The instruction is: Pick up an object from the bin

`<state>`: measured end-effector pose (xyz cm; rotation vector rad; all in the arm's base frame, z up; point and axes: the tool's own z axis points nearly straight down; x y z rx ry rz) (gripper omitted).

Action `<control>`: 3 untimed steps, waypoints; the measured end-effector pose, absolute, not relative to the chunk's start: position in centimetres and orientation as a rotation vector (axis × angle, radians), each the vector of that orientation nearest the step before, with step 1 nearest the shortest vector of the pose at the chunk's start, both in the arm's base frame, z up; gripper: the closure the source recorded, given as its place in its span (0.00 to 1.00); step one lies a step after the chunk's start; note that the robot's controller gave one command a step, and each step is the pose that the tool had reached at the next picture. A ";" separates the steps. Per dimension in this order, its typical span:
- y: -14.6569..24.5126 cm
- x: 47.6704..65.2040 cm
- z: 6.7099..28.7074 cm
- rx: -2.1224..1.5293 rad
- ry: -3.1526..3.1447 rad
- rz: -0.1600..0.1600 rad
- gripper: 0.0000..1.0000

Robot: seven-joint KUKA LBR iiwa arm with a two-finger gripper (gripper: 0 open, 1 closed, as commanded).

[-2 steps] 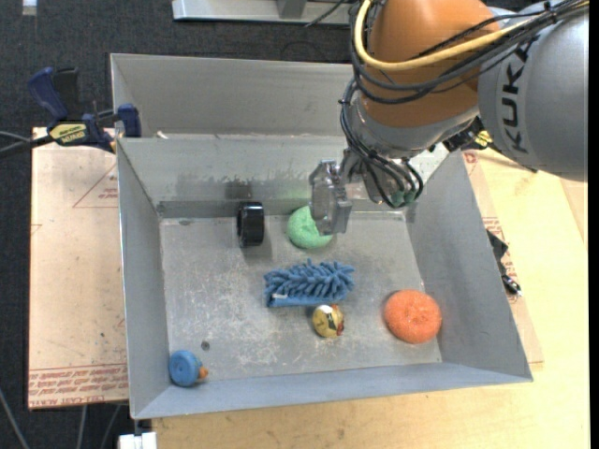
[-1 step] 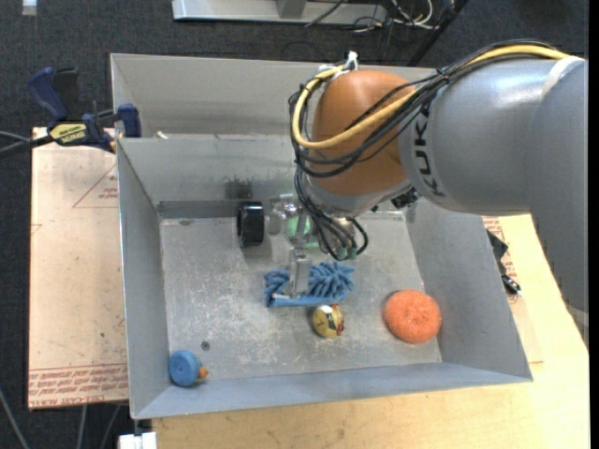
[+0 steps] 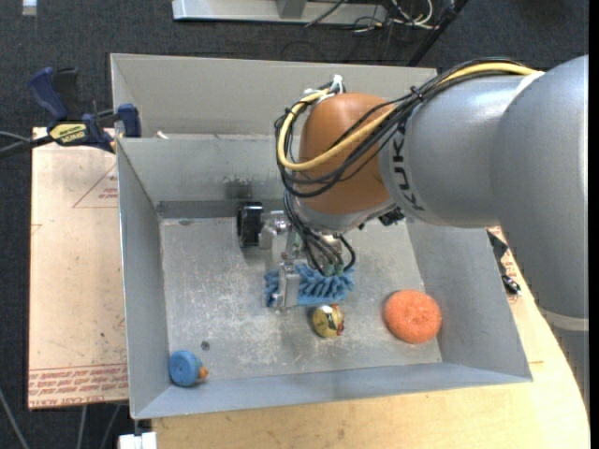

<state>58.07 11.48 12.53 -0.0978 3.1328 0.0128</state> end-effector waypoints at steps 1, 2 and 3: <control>9.8 58.9 10.7 -0.177 3.114 0.016 0.00; 6.8 58.0 8.4 -0.135 3.126 0.014 0.00; 4.2 57.6 7.0 -0.282 3.103 0.017 1.00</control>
Offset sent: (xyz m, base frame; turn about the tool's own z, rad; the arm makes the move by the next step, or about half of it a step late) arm -0.0082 -0.0684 -0.0553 0.0422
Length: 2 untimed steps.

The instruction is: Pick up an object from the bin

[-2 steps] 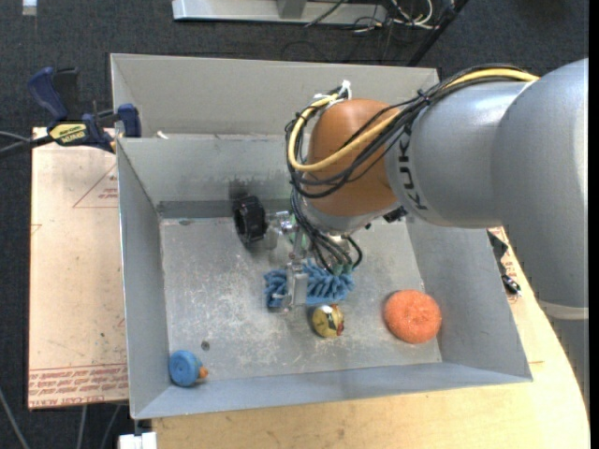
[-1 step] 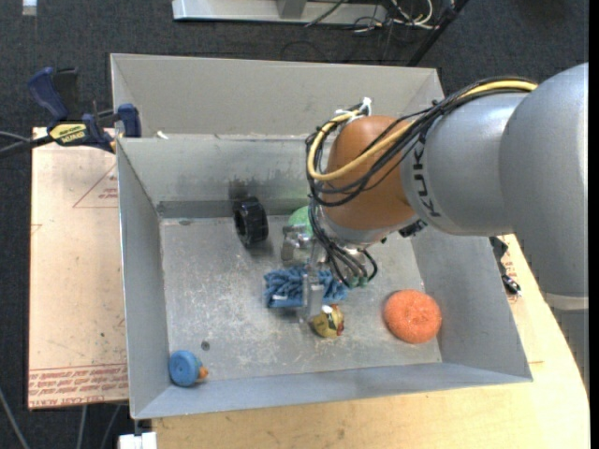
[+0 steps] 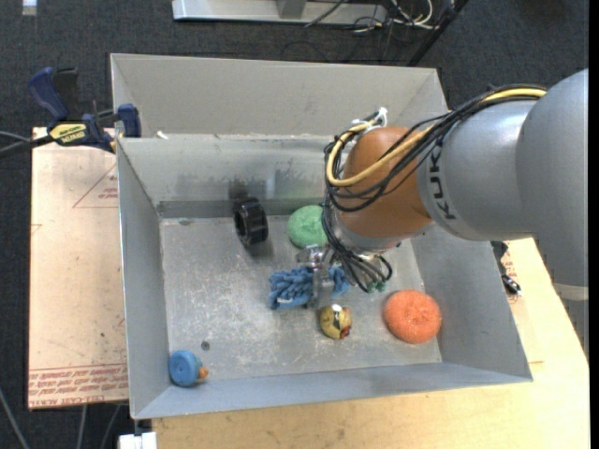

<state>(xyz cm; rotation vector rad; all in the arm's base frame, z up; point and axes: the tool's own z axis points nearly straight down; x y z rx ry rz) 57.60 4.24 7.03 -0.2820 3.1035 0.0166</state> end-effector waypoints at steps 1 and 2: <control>4.2 57.6 7.0 -0.282 3.104 0.017 1.00; 4.7 57.5 18.9 -0.267 3.101 0.018 1.00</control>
Offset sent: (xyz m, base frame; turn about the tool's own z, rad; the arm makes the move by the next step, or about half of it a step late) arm -0.0019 0.0041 0.1183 0.0083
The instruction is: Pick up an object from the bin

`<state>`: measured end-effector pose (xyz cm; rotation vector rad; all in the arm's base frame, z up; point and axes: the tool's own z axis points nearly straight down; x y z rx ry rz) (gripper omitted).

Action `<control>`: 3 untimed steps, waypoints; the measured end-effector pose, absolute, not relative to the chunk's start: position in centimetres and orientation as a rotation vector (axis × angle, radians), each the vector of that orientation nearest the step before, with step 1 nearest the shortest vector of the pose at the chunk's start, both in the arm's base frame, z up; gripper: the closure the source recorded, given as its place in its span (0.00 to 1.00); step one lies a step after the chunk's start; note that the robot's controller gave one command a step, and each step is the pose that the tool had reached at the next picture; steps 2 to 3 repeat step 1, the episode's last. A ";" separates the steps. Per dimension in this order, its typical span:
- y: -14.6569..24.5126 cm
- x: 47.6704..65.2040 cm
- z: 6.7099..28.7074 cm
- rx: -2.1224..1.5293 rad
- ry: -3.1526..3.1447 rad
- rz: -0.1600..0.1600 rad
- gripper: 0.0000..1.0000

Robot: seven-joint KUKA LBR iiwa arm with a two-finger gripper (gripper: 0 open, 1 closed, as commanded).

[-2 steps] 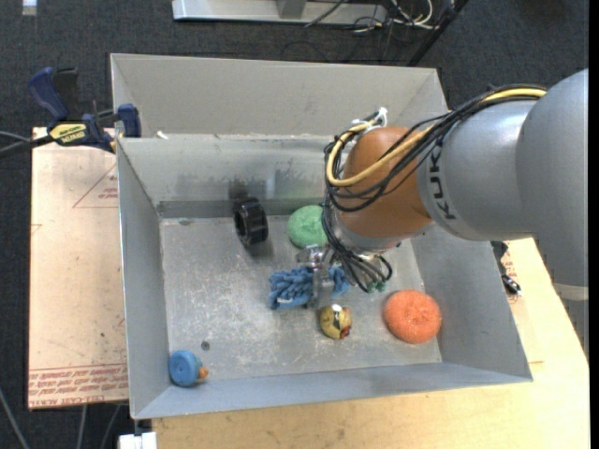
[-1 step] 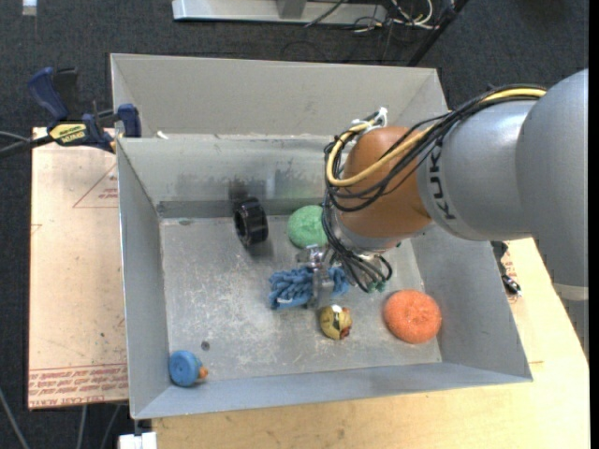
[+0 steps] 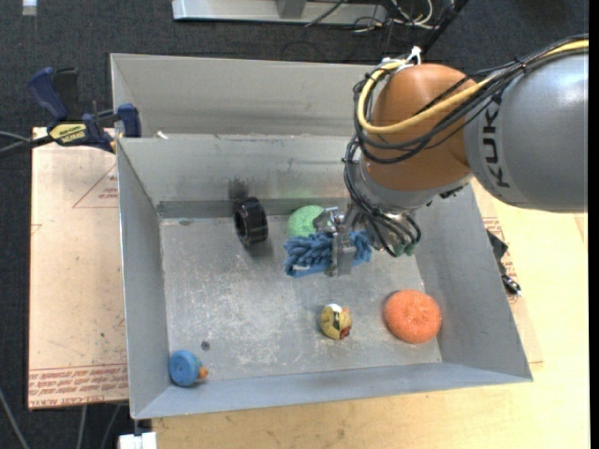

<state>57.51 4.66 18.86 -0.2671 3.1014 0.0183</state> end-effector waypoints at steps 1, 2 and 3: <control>4.7 57.5 18.8 -0.267 3.102 0.019 1.00; 4.7 57.5 18.8 -0.267 3.102 0.019 1.00; 4.7 57.5 18.8 -0.267 3.102 0.019 1.00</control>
Offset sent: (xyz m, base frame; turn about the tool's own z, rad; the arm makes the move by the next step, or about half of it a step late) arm 0.0081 0.0182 0.1105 -0.0081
